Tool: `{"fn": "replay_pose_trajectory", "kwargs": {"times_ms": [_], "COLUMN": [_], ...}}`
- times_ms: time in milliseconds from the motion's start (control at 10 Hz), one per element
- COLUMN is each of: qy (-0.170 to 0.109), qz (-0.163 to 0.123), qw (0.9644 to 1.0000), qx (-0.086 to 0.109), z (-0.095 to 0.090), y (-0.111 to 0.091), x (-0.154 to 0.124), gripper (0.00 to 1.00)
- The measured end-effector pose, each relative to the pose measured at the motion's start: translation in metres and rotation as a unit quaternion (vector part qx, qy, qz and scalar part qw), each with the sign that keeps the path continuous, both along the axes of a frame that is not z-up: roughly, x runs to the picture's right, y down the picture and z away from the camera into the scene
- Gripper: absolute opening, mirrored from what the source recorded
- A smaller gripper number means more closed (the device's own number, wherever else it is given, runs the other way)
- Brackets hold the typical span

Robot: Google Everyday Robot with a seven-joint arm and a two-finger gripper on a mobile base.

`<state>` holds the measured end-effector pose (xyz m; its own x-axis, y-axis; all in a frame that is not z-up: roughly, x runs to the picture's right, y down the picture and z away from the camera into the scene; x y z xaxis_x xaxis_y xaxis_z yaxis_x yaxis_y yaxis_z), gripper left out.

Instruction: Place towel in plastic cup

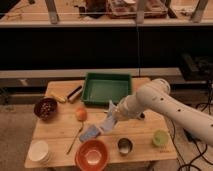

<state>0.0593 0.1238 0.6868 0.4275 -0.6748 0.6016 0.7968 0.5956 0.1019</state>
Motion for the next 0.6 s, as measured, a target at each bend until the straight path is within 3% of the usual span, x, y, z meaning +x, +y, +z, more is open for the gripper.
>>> {"fn": "replay_pose_trajectory", "kwargs": {"times_ms": [200,600], "qy": [0.013,0.056], "qz": [0.009,0.048], "qw": [0.9997,0.9949], "qx": [-0.017,-0.068], "z": [0.009,0.041], "y": [0.001,0.020], "x": [0.008,0.083], "gripper": [0.20,0.20]}}
